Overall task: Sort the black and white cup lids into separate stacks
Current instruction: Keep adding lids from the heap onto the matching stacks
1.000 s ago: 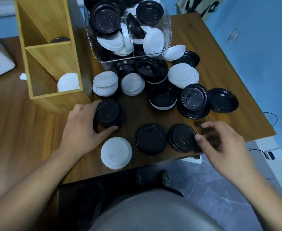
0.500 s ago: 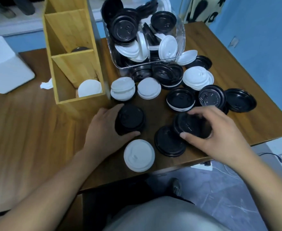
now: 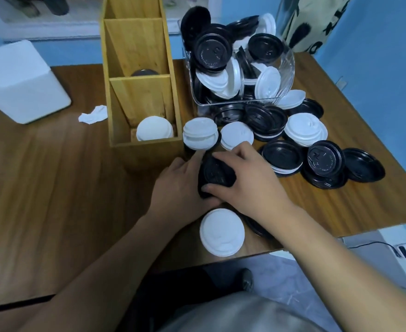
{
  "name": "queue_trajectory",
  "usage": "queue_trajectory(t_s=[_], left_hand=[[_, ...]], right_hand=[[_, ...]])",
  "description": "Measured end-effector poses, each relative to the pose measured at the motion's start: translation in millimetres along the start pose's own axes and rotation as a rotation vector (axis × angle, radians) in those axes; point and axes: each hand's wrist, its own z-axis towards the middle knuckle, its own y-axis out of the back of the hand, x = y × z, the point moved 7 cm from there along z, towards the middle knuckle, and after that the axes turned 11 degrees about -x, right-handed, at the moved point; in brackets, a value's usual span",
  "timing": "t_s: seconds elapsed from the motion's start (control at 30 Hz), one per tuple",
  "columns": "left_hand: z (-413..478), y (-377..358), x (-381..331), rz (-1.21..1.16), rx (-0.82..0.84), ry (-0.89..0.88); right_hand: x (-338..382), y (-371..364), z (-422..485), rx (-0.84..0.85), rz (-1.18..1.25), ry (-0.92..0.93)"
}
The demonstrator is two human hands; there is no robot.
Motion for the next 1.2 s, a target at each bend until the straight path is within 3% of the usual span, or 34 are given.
queue_trajectory(t_s=[0.23,0.57,0.93,1.07,1.2], left_hand=[[1.0,-3.9,4.6,-0.023,-0.004,-0.001],[0.3,-3.1,6.1,-0.067,-0.079,-0.007],[0.5,0.7,2.0,-0.078,-0.126,-0.043],[0.6,-1.3,4.0,-0.051,-0.106,-0.042],[0.0,-2.5,3.0,-0.035,-0.111,-0.064]], right_hand=[[2.0,-7.7,8.8,0.036,-0.035,-0.036],[13.1,-4.9,6.9,-0.04,-0.15,-0.01],[0.1,5.1,17.3,0.145,-0.267,0.093],[-54.4,60.1,19.5,0.035,-0.293,-0.084],[-95.2,61.3,9.3,0.217,-0.308,-0.229]])
